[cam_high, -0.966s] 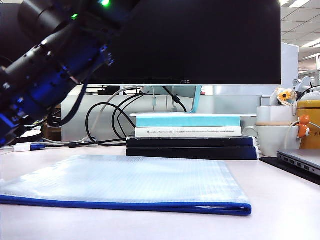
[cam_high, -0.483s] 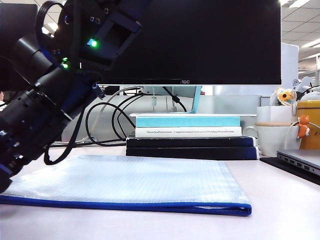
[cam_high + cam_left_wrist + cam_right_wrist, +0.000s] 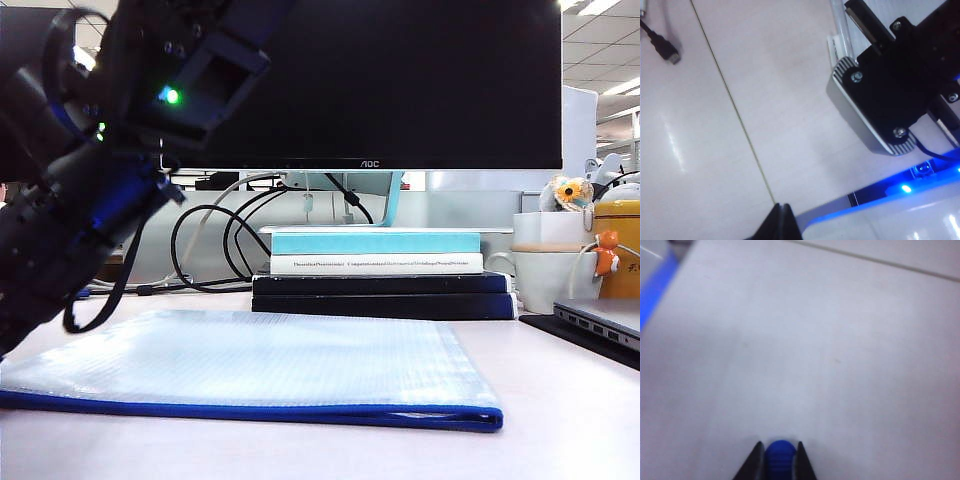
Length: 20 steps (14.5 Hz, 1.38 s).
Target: Pick up the transparent plastic file bag with a blue zipper and close its zipper.
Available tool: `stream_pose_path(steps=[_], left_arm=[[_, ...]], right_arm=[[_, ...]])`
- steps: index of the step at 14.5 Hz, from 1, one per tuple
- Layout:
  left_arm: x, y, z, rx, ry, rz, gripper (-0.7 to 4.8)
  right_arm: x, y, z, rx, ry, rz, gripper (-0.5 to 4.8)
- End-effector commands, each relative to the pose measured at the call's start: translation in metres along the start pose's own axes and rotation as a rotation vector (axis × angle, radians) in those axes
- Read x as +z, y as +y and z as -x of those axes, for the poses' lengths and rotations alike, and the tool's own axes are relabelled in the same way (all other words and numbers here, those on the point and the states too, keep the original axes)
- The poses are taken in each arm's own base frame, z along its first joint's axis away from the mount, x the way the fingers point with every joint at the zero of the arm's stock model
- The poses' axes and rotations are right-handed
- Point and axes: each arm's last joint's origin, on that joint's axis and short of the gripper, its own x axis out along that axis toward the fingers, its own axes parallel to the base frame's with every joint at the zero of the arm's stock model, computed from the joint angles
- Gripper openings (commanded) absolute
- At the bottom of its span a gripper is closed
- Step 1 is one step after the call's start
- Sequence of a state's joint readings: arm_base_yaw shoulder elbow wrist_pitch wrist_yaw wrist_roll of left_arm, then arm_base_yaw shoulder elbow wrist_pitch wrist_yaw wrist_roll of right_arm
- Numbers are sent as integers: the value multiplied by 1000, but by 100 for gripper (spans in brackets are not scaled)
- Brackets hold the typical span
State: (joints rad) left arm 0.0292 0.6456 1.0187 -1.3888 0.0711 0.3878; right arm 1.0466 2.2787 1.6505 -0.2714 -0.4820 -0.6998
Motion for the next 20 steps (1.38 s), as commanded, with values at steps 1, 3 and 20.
stream_pose_path(steps=[1,3,20], left_arm=[[12,5,2,51,-124,-10,-4],[23,9,4,108,-237,-137,-4],[102,-31,-73,-724,-818,-842,413]], right_arm=[[26,4,47,-104,107,-26,-2],[59,14,114,-204,132,-14,-2],[122,73,298,-522,-121,-9,-2]])
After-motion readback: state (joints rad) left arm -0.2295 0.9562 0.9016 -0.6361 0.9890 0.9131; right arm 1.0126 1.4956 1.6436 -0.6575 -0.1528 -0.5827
